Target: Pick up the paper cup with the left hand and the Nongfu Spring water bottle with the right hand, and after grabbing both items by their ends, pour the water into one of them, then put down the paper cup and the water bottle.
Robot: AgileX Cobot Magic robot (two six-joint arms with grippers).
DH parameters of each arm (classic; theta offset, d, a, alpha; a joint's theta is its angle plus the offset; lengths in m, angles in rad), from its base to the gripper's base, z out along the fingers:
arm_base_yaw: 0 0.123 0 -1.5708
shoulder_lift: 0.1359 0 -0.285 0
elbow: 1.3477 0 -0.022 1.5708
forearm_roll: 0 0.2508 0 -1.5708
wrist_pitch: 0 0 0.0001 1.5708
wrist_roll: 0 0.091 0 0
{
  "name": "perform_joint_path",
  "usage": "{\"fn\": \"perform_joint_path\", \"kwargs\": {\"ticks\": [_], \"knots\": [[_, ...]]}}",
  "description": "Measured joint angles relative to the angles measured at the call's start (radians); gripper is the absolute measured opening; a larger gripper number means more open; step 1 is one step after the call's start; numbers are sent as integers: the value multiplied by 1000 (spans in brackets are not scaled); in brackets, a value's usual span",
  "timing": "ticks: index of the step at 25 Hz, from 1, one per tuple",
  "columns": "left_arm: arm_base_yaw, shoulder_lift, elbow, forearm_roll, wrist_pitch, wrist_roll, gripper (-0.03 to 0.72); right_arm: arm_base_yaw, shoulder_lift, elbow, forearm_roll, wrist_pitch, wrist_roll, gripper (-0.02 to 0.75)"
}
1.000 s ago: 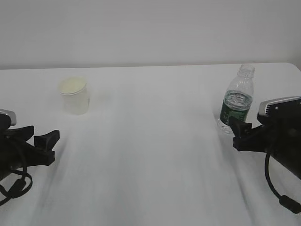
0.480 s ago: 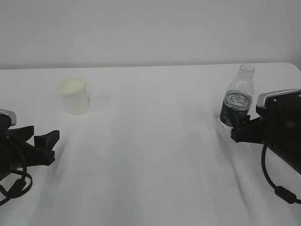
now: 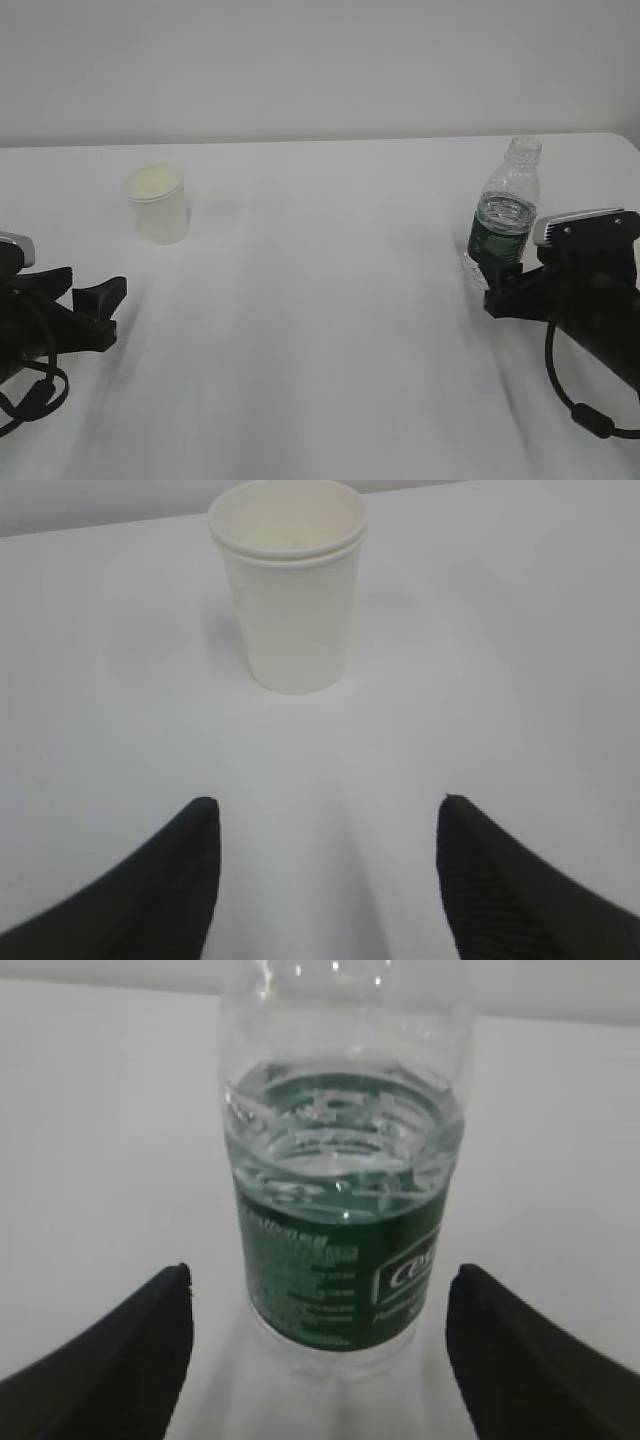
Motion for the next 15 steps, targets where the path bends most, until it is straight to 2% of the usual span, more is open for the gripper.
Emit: {"fn": "perform_joint_path", "kwargs": {"ticks": [15], "knots": [[0,0,0,0,0,0,486,0,70,-64,0,-1,0,602]]}}
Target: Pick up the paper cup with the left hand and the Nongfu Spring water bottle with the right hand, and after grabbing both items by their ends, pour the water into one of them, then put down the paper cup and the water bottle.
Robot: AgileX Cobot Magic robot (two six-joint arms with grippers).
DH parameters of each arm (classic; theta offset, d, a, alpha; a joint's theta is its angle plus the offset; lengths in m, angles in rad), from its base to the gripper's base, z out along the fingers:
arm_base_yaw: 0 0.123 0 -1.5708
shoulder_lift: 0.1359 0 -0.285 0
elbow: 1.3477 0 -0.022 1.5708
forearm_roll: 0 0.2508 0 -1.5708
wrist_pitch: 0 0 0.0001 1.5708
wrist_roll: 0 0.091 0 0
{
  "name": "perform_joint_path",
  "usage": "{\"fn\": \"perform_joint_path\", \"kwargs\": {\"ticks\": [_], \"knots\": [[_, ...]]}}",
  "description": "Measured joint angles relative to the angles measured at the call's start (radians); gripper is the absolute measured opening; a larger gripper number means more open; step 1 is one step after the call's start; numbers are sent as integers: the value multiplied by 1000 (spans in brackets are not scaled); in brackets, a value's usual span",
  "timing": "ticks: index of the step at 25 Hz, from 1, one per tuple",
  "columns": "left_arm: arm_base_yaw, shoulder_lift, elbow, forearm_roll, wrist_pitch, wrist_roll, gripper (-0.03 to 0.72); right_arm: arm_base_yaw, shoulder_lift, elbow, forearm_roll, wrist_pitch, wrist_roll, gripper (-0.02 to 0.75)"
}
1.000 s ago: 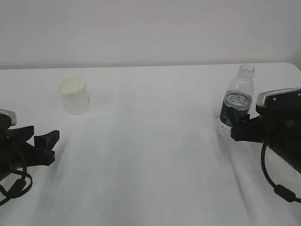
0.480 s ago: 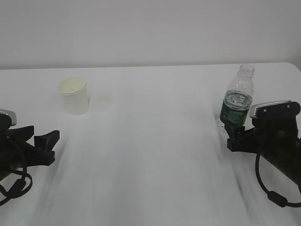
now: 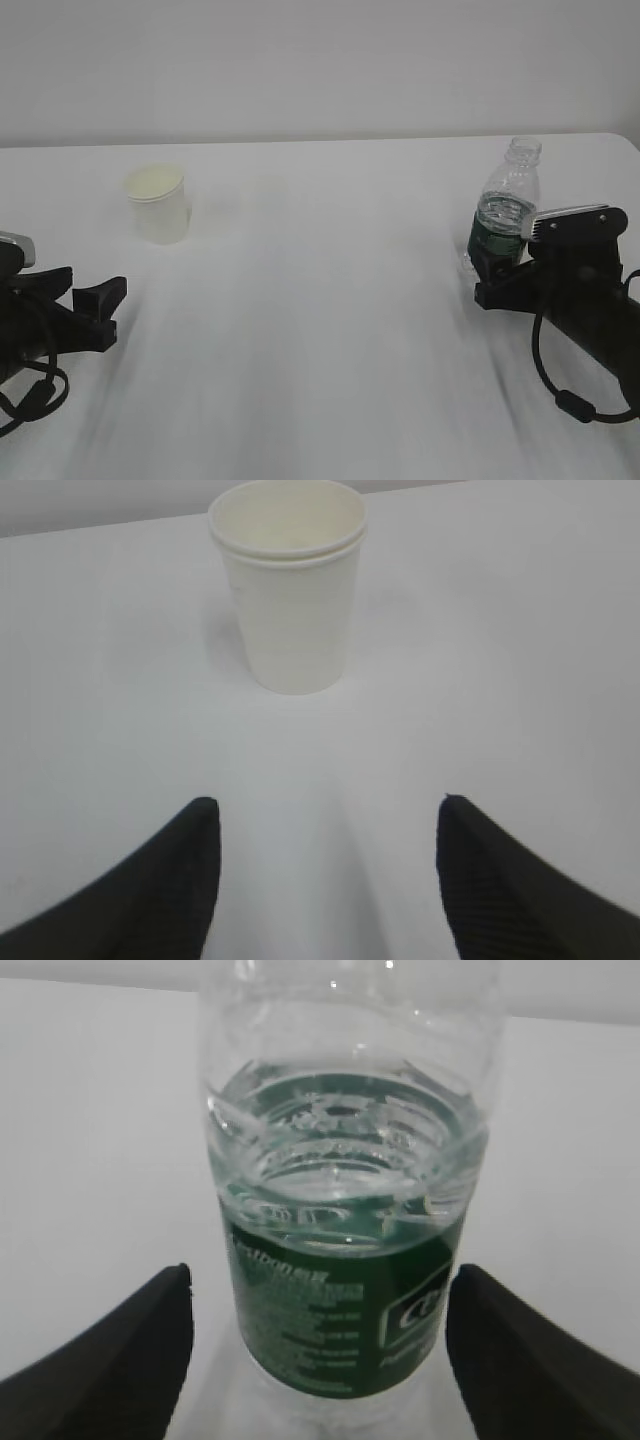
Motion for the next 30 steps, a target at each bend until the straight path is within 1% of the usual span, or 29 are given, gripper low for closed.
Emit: {"fn": "perform_joint_path", "kwargs": {"ticks": [18,30], "knots": [[0,0,0,0,0,0,486,0,59,-91,0,0,0,595],[0,0,0,0,0,0,486,0,102,-178,5,0,-9,594]]}}
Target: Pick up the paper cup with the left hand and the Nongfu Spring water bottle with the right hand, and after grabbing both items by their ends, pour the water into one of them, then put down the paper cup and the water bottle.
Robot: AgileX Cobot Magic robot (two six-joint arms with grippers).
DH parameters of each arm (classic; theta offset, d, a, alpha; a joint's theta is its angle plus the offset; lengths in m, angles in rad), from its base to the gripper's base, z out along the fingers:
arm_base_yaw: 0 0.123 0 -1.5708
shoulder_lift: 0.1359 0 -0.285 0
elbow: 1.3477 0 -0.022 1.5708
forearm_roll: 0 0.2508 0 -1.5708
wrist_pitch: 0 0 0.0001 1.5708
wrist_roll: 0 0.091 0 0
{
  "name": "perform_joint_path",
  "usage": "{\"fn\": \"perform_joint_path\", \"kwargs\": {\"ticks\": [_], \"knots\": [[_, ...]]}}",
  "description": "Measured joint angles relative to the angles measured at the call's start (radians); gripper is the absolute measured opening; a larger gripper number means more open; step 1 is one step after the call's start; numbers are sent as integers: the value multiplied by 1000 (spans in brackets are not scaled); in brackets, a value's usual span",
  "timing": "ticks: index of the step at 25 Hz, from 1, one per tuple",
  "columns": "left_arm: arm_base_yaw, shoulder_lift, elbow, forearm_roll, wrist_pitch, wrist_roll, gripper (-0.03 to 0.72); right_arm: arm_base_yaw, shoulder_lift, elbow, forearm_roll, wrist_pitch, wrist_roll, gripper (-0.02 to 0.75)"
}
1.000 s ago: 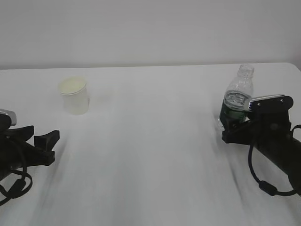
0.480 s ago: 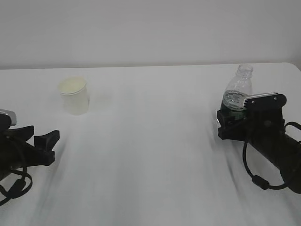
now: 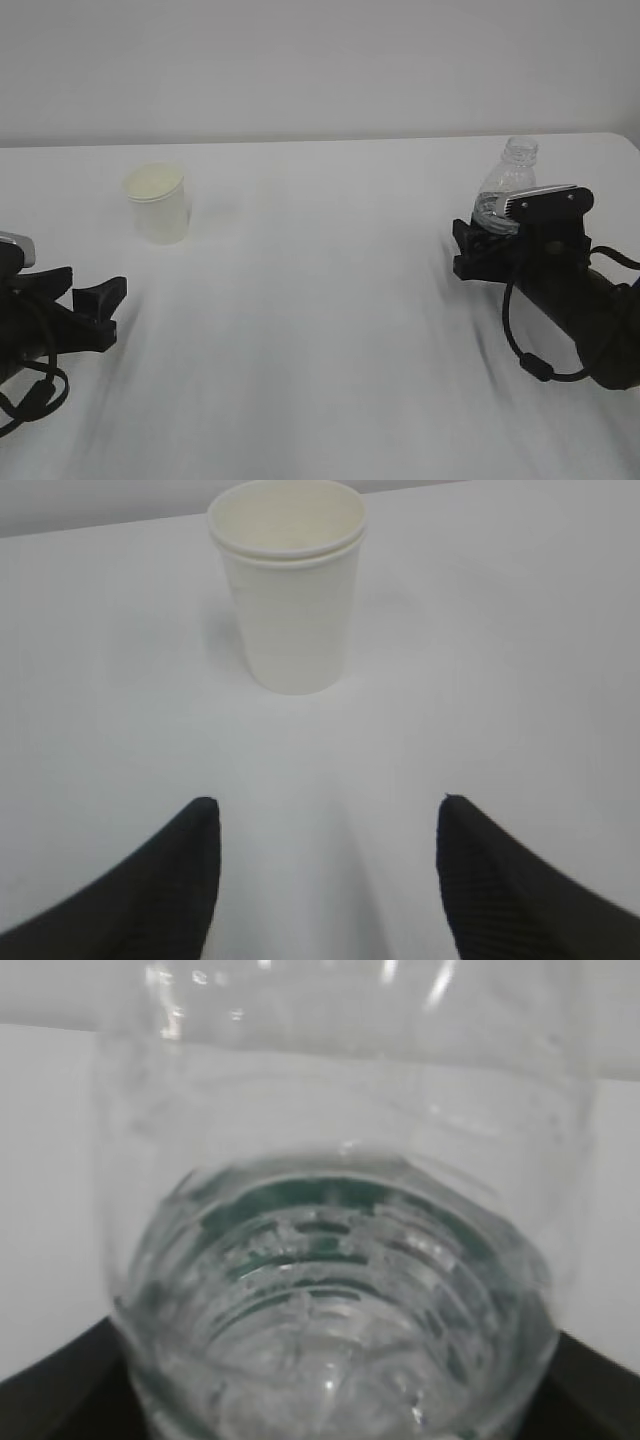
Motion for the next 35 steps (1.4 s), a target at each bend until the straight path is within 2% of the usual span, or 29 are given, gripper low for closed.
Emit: {"fn": "perform_joint_path", "kwargs": {"ticks": [10,17,35], "knots": [[0,0,0,0,0,0,486,0,25,-30,8,6,-43,586],[0,0,0,0,0,0,486,0,25,-30,8,8,-54,485],[0,0,0,0,0,0,486,0,6,-28,2,30,-58,477]]}}
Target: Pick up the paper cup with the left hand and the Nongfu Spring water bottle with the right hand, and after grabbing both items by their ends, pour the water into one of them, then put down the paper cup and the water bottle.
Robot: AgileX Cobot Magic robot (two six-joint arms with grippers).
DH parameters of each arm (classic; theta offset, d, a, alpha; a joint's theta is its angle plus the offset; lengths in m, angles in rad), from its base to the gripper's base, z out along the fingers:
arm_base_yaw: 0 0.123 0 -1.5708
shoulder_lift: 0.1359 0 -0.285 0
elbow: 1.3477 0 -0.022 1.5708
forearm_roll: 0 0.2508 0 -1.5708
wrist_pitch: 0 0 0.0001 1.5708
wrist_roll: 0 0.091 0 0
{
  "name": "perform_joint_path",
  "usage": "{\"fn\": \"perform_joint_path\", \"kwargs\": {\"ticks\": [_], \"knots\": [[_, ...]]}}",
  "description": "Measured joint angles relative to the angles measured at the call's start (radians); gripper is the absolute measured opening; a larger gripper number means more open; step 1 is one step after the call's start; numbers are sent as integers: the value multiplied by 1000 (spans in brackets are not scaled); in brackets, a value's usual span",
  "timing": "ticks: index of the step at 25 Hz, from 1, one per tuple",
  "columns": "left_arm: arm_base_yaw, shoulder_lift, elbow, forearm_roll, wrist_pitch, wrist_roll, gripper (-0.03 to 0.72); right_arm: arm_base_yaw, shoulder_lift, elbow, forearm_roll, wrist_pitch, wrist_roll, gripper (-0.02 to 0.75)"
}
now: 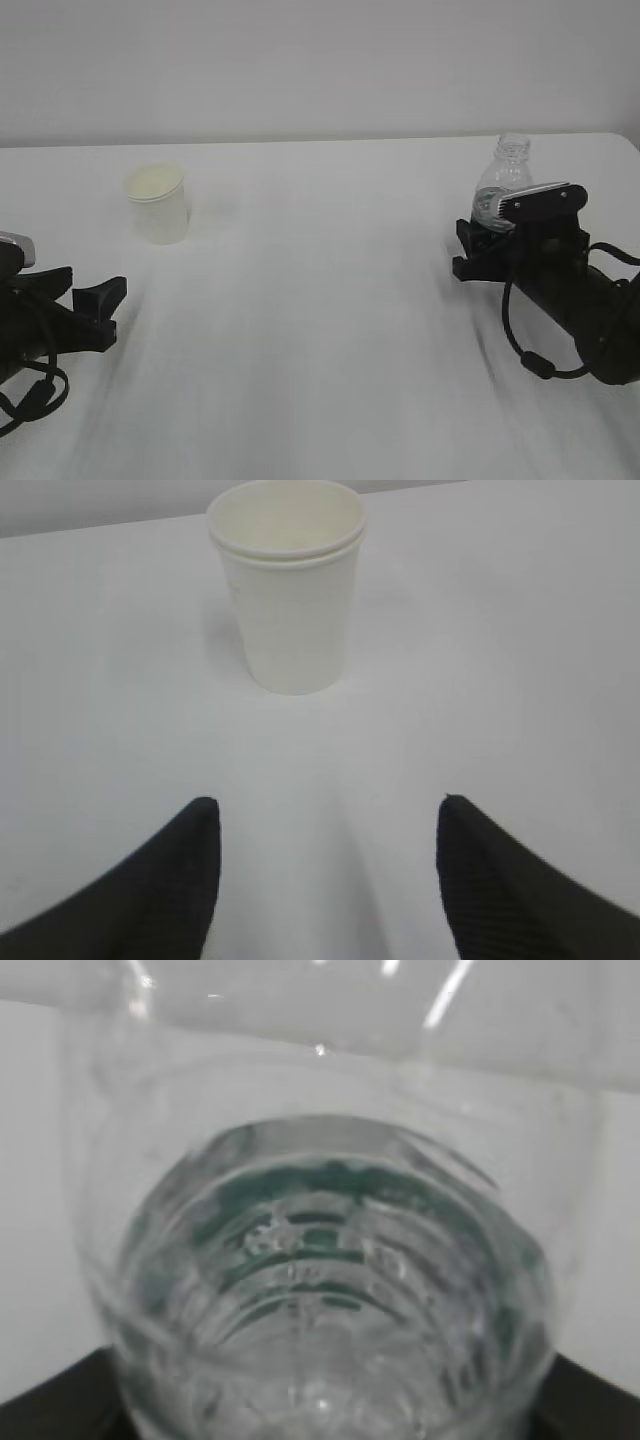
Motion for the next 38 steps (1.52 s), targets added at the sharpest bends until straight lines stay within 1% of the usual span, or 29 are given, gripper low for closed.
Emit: {"fn": "perform_joint_path", "kwargs": {"ticks": [6,11,16,23,25,27,33,36,38], "knots": [[0,0,0,0,0,0,486,0,-46,18,-7,8,0,477],[0,0,0,-2,0,0,486,0,-62,20,-59,21,-2,476],[0,16,-32,-18,0,21,486,0,-72,28,-68,21,-2,476],[0,75,-65,-15,0,21,486,0,-72,28,-68,23,-2,476],[22,84,-74,10,0,21,486,0,-72,28,-68,26,-2,476],[58,90,-79,59,0,12,486,0,-72,28,-68,32,-2,476],[231,92,-114,277,0,-47,486,0,-72,28,-70,34,-2,475],[304,102,-146,384,0,-92,486,0,-72,28,-73,36,-2,475],[339,121,-174,448,0,-122,486,0,-72,28,-75,37,-2,475]]}}
